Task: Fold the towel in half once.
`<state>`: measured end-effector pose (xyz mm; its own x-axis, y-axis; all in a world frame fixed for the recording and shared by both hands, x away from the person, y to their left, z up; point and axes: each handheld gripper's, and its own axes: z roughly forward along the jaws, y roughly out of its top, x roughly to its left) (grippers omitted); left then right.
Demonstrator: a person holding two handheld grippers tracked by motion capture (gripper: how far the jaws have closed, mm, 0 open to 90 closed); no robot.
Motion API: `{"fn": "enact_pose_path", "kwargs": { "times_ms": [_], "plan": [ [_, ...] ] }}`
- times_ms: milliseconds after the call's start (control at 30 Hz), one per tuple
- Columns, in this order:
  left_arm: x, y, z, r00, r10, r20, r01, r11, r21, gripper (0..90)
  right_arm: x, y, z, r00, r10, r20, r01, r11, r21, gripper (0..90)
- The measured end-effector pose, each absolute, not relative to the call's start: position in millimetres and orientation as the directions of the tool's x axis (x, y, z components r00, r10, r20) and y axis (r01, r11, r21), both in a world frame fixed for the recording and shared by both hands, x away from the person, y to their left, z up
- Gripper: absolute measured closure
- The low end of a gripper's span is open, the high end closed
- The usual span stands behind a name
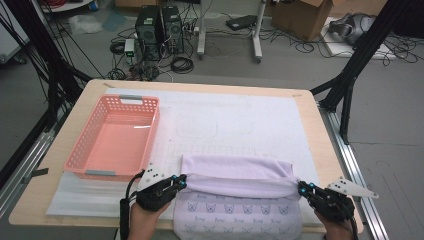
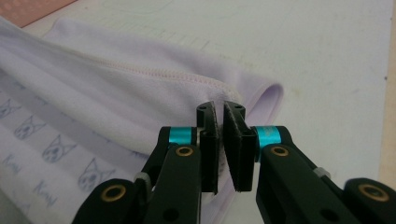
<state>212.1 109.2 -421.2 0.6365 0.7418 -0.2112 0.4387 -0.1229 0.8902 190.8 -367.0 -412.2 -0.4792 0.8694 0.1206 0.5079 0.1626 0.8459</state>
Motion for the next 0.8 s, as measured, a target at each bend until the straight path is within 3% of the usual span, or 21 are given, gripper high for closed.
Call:
{"fn": "enact_pose_path", "kwargs": {
  "times_ms": [233, 333, 433, 567, 700, 800],
  "plan": [
    [188, 116, -430, 0.643, 0.738, -0.204, 0.443, -0.141, 0.885, 87.1, 157, -368, -418, -0.469, 0.876, 0.111, 0.506, 0.164, 0.847, 87.7],
    [183, 114, -435, 0.652, 0.731, -0.201, 0.448, -0.158, 0.88, 85.6, 150, -369, -421, -0.448, 0.888, 0.109, 0.51, 0.154, 0.846, 81.5],
    [183, 113, -437, 0.644, 0.732, -0.224, 0.462, -0.138, 0.876, 71.1, 153, -370, -423, -0.412, 0.902, 0.13, 0.511, 0.11, 0.853, 71.9],
    [193, 114, -435, 0.632, 0.743, -0.222, 0.451, -0.119, 0.884, 54.8, 173, -359, -426, -0.396, 0.912, 0.11, 0.529, 0.128, 0.839, 68.4],
    [202, 119, -431, 0.624, 0.746, -0.233, 0.448, -0.097, 0.889, 51.8, 197, -349, -435, -0.389, 0.917, 0.089, 0.571, 0.164, 0.804, 67.3],
    [203, 124, -430, 0.627, 0.744, -0.232, 0.438, -0.091, 0.894, 51.5, 197, -345, -443, -0.435, 0.898, 0.064, 0.585, 0.228, 0.779, 75.8]
  ]
}}
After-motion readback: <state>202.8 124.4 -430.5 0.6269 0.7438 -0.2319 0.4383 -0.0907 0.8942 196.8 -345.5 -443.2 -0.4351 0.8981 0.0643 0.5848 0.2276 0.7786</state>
